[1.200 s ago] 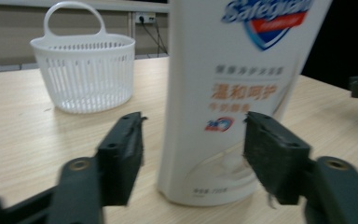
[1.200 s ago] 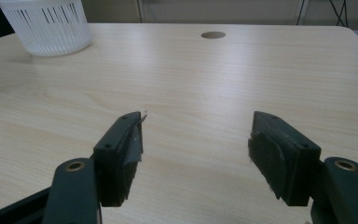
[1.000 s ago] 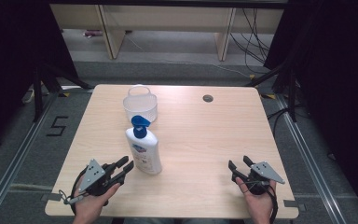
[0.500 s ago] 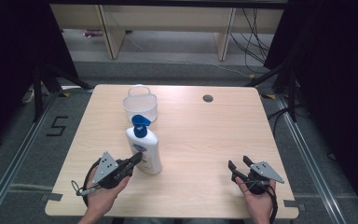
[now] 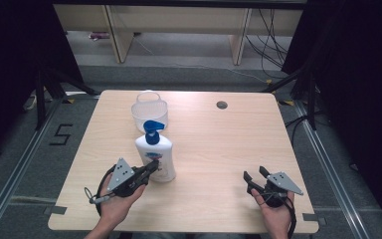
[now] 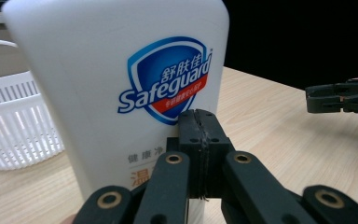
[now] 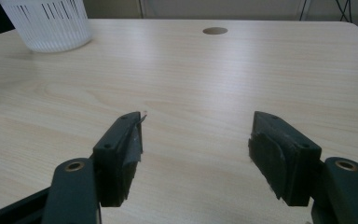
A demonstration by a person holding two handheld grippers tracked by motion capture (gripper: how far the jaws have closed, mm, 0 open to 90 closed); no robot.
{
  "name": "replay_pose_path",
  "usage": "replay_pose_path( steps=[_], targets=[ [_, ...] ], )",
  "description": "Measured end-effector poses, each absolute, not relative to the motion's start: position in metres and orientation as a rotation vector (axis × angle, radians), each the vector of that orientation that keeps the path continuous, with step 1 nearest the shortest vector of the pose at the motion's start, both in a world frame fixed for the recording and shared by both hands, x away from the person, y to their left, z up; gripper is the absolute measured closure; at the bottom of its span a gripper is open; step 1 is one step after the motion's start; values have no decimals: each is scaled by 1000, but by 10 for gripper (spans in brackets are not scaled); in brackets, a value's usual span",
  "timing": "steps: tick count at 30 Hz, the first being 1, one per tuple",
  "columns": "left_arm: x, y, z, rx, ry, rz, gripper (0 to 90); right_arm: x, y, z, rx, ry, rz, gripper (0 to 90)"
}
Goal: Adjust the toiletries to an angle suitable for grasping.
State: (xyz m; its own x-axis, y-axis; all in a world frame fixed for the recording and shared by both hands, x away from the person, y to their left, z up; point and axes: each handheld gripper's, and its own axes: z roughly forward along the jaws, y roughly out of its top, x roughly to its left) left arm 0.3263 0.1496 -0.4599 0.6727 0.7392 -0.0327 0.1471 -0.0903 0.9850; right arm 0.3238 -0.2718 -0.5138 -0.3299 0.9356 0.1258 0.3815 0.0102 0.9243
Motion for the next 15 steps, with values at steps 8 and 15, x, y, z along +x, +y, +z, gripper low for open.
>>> replay_pose_path(
  steps=[8,15],
  targets=[
    [326,146,-460,1626,708,588,815,324,-271,-514,1353,1739,1310,340],
    [304,166,-446,1548,734,683,579,324,-273,-514,1308,1744,1302,315]
  ],
)
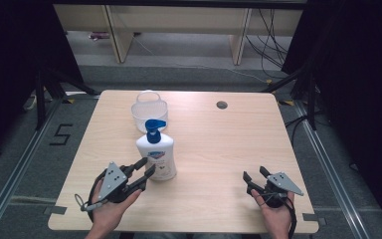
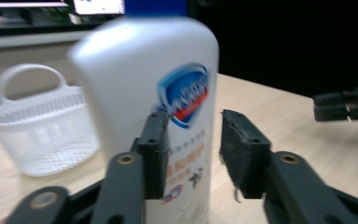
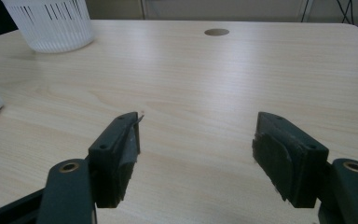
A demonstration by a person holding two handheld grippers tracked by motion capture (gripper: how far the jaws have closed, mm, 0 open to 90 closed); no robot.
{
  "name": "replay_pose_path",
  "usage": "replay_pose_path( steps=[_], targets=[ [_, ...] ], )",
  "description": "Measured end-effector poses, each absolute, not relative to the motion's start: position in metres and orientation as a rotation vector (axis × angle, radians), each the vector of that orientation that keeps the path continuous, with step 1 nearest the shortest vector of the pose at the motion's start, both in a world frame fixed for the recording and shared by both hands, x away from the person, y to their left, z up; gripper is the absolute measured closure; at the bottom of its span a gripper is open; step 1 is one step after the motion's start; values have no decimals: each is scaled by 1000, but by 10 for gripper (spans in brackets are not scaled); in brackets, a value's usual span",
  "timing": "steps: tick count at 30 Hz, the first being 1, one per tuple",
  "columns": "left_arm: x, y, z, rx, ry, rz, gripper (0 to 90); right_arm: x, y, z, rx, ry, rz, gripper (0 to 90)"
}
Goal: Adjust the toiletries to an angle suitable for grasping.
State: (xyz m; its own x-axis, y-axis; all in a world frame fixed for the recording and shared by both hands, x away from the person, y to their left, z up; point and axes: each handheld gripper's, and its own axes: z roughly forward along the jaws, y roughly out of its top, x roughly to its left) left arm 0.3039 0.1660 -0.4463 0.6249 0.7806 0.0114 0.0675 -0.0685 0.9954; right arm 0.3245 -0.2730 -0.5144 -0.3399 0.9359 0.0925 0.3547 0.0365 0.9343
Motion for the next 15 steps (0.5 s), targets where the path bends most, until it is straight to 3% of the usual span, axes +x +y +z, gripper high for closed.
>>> replay_pose_path(
  steps=[7,15],
  targets=[
    [300,168,-431,1499,754,725,434,323,-273,-513,1303,1751,1280,307],
    [308,164,-414,1475,754,757,404,323,-274,-514,1340,1759,1289,299]
  ],
)
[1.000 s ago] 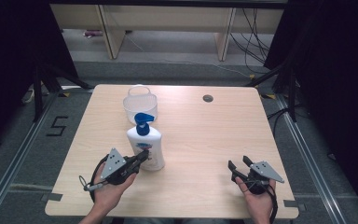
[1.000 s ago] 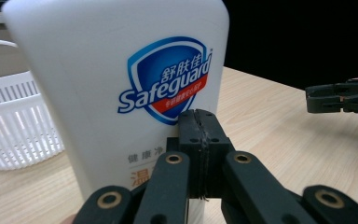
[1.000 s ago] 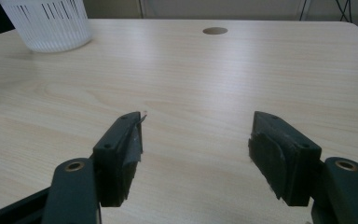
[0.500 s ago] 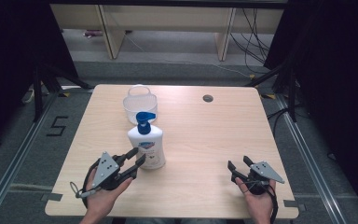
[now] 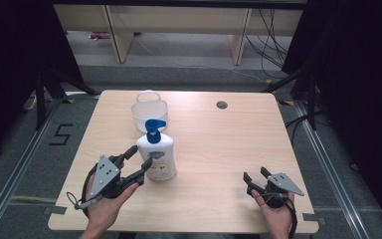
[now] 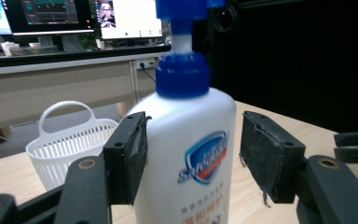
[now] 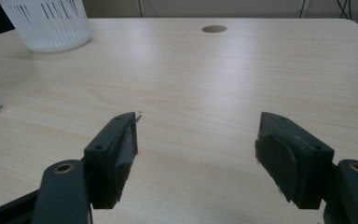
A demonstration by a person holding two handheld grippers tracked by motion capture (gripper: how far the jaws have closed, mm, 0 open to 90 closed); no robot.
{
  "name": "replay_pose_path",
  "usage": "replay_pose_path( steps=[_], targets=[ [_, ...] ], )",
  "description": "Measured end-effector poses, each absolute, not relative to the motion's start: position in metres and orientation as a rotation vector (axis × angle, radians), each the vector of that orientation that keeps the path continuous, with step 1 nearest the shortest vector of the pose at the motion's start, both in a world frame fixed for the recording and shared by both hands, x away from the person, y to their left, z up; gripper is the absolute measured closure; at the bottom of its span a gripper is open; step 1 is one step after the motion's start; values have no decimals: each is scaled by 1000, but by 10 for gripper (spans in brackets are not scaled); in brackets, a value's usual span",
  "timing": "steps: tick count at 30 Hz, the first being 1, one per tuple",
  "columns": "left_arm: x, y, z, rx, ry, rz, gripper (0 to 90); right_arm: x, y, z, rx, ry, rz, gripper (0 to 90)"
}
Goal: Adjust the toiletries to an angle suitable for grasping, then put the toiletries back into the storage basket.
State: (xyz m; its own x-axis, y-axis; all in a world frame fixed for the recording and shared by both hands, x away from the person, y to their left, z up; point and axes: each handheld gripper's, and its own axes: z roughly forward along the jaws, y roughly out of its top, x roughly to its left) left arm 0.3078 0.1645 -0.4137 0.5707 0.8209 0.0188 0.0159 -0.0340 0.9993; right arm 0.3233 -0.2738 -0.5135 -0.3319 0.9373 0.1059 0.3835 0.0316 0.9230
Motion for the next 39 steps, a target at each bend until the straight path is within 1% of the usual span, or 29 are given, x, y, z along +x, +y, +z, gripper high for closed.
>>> replay_pose_path(
  steps=[1,4,9,11,12,24,39],
  targets=[
    [308,164,-412,1475,756,758,402,323,-272,-514,1369,1745,1292,299],
    [310,163,-410,1475,772,749,394,327,-275,-514,1316,1765,1275,299],
    [311,161,-410,1498,788,768,371,331,-277,-514,1326,1739,1271,299],
    [310,161,-410,1497,791,771,371,330,-274,-514,1370,1743,1306,299],
    [310,160,-410,1491,797,767,371,331,-276,-514,1327,1744,1282,299],
    [314,154,-401,1471,793,775,367,335,-271,-514,1322,1778,1261,299],
    [332,143,-385,1436,799,797,365,333,-268,-514,1329,1759,1201,299]
  ],
)
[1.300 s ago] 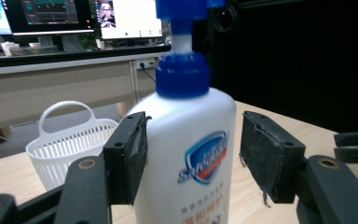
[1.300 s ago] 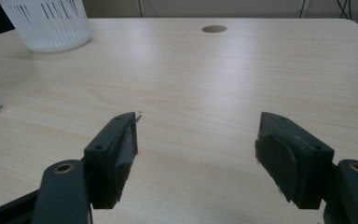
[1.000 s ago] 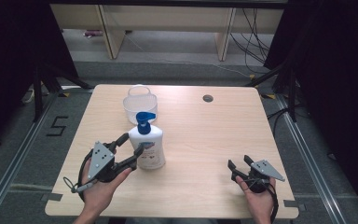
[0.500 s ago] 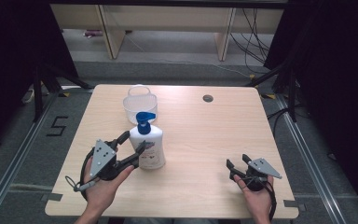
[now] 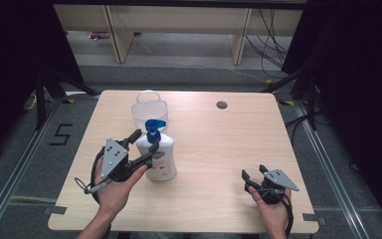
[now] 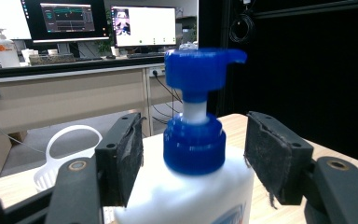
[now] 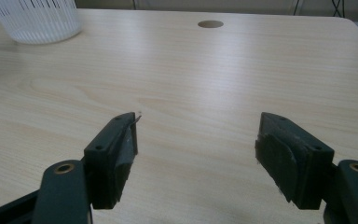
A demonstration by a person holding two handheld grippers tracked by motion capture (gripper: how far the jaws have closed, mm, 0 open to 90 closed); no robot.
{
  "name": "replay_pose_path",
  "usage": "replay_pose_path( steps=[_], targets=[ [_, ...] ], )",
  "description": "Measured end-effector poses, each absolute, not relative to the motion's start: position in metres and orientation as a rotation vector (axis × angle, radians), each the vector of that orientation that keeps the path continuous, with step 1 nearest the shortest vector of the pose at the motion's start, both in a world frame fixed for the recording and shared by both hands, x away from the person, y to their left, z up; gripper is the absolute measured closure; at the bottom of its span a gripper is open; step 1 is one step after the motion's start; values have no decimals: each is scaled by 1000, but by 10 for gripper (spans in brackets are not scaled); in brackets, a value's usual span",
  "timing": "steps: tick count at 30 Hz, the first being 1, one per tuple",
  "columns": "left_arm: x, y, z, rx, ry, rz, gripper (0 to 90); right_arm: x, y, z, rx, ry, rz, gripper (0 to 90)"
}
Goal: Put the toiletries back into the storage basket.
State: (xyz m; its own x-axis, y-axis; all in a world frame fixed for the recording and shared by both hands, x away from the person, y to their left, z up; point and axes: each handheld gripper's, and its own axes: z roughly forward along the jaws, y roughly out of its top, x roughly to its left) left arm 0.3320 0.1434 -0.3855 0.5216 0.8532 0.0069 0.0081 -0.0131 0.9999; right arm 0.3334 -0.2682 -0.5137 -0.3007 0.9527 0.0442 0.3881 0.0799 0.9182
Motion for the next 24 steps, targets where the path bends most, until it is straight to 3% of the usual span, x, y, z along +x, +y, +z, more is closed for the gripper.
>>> replay_pose_path(
  steps=[15,24],
  targets=[
    [350,127,-366,1458,813,833,439,333,-268,-513,1351,1778,1231,299],
    [356,122,-361,1479,827,839,531,334,-268,-514,1349,1763,1249,300]
  ],
)
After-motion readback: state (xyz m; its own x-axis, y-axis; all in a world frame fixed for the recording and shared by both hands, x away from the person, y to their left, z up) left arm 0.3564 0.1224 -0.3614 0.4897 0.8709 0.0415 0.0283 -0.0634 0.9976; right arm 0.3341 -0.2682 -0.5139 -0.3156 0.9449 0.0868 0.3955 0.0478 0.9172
